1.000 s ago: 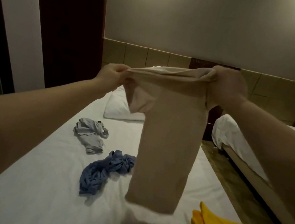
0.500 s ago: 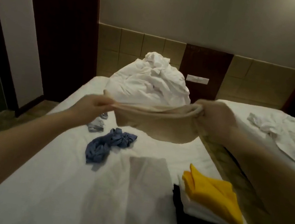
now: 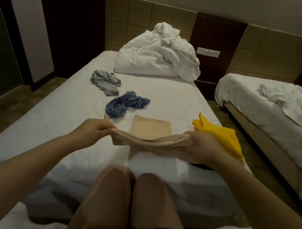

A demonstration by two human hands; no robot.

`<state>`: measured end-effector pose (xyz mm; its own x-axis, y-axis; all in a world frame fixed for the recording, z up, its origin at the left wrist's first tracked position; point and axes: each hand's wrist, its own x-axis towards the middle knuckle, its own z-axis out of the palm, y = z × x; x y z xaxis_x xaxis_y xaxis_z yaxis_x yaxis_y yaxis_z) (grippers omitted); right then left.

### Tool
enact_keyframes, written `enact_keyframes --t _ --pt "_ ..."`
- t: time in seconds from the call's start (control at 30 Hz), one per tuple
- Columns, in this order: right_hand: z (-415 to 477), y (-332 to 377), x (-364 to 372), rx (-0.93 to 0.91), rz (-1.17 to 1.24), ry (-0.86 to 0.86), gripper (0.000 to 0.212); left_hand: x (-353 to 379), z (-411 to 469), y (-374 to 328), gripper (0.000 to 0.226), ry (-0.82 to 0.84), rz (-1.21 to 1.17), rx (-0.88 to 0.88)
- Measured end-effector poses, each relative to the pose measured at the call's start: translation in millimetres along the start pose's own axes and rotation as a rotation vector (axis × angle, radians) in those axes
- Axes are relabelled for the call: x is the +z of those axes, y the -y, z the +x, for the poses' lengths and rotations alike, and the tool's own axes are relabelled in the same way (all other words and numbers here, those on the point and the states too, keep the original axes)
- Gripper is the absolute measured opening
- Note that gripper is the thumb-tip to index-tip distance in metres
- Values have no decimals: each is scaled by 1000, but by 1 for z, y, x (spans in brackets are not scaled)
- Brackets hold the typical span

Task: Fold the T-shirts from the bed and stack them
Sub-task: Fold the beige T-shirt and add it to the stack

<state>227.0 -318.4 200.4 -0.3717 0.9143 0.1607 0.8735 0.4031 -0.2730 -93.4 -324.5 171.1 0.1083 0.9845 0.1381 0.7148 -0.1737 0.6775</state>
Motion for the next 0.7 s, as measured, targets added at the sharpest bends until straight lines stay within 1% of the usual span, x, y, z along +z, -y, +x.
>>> enact_keyframes --t 0.1,0.17,0.23,0.33,0.37,0.4,0.5,0.53,0.57,0.6,0.63,0.7 --pt "-26 7 14 -59 -26 -24 21 9 -34 7 17 55 -13 -33" --pt "-40 11 27 -89 26 -57 23 16 -49 11 18 47 -64 -96" --pt "-52 15 42 -71 114 -52 26 25 -60 16 19 66 -111 -166" --pt "-67 20 64 21 190 27 24 43 -73 24 17 65 -149 -282" --pt "-71 21 69 45 197 44 24 49 -77 26 16 44 -227 -326" --pt "-75 23 73 72 208 47 26 53 -81 27 17 17 -373 -382" --pt "-84 23 79 112 275 -2 41 59 -92 23 19 -13 -1015 -586" --pt "-87 23 78 99 293 -27 44 60 -94 22 19 -7 -1118 -602" --pt "-88 22 77 66 298 -58 45 62 -94 19 19 8 -1118 -580" --pt "-88 20 76 24 284 -89 43 64 -93 19 20 -3 -1026 -520" --pt "-89 17 75 -25 252 -118 40 66 -93 18 21 -37 -857 -426" --pt "-94 6 75 -149 172 -132 40 68 -95 23 17 -120 -372 -199"
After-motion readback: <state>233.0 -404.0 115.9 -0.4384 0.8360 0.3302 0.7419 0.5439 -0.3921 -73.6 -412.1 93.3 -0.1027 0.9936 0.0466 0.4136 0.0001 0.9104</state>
